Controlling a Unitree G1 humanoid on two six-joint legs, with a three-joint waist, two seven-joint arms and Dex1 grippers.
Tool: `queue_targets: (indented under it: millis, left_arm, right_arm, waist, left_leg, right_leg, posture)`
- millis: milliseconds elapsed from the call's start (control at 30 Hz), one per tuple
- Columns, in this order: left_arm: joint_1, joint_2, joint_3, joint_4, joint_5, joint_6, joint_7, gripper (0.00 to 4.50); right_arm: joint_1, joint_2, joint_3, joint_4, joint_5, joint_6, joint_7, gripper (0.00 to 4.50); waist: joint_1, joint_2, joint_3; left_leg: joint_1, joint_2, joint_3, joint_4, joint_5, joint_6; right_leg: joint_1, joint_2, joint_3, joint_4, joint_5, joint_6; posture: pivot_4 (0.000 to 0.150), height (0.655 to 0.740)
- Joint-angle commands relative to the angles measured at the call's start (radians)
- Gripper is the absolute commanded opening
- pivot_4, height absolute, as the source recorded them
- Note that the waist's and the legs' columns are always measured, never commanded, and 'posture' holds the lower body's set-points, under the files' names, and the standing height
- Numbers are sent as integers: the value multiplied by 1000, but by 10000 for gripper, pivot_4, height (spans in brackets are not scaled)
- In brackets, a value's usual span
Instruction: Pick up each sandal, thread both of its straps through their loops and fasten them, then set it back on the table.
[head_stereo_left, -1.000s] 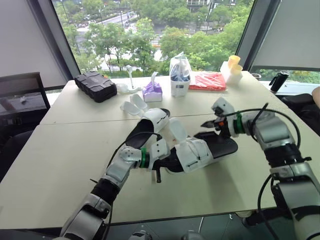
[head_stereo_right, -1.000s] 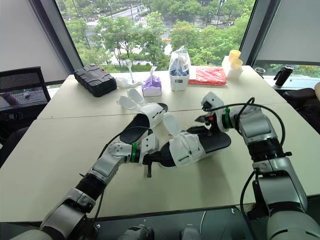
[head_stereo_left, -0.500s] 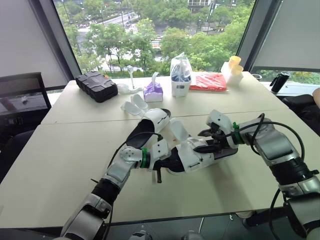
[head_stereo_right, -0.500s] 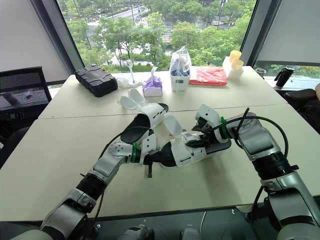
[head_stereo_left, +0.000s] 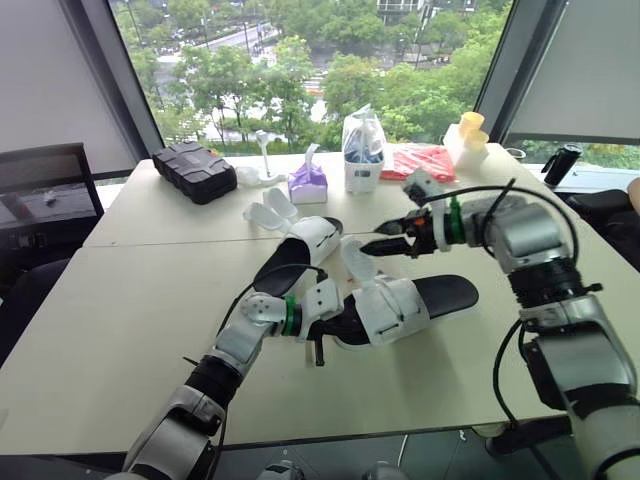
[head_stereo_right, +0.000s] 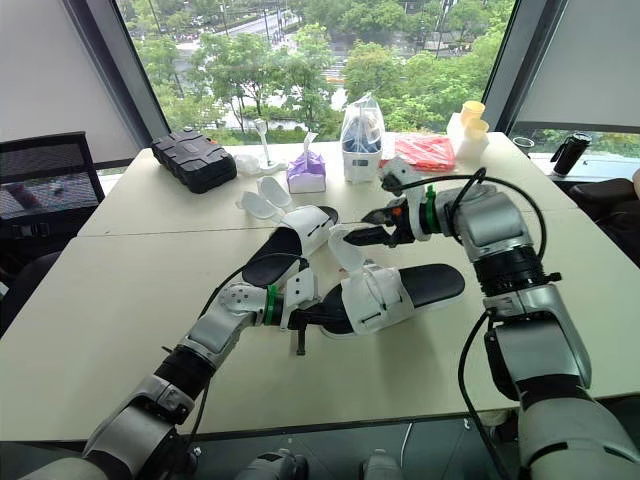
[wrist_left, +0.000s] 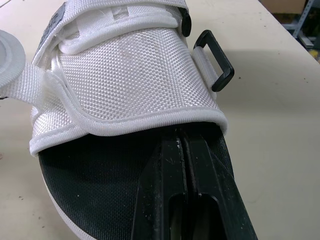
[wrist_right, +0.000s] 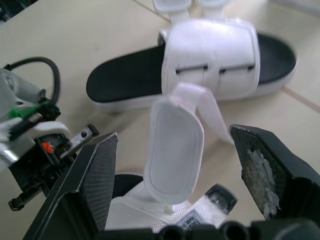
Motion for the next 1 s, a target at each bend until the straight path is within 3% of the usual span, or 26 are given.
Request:
queue_targets:
  millis: [33, 400, 633, 1000]
  left_arm:
    - [8, 1, -24, 18, 28, 8, 1, 0]
    - [18, 12, -20, -3, 27, 13, 8, 0]
    - [26, 17, -21, -11, 29, 14, 11, 0]
    - [48, 19, -23, -40, 27, 26, 21, 0]
  right_arm:
    - [-86, 36, 16, 161, -32, -74, 46, 38759]
    - [-227, 187, 47, 475, -97, -151, 224, 38759]
    - [-297, 266, -16, 586, -91, -172, 192, 38759]
    - [-355, 280, -163, 633, -44, -129, 158, 38759]
  waist:
    - [-3, 0, 0]
    - [-8, 0, 0]
    - [-7, 1, 0]
    - [-9, 1, 0]
  left_leg:
    - [0, 0, 0, 0, 0, 0]
    - [0, 0, 0, 0, 0, 0]
    - [0, 0, 0, -1, 0, -1]
    - [0, 0, 0, -1, 0, -1]
  right_leg:
    - [0, 0, 0, 0, 0, 0]
    - [-2, 1, 1, 2, 0, 0]
    - [-2, 1, 1, 3, 0, 0]
    - [-3, 1, 1, 3, 0, 0]
  posture:
    - [1500, 7400]
    - [1500, 7400]
    - [1500, 7400]
    - [1500, 7400]
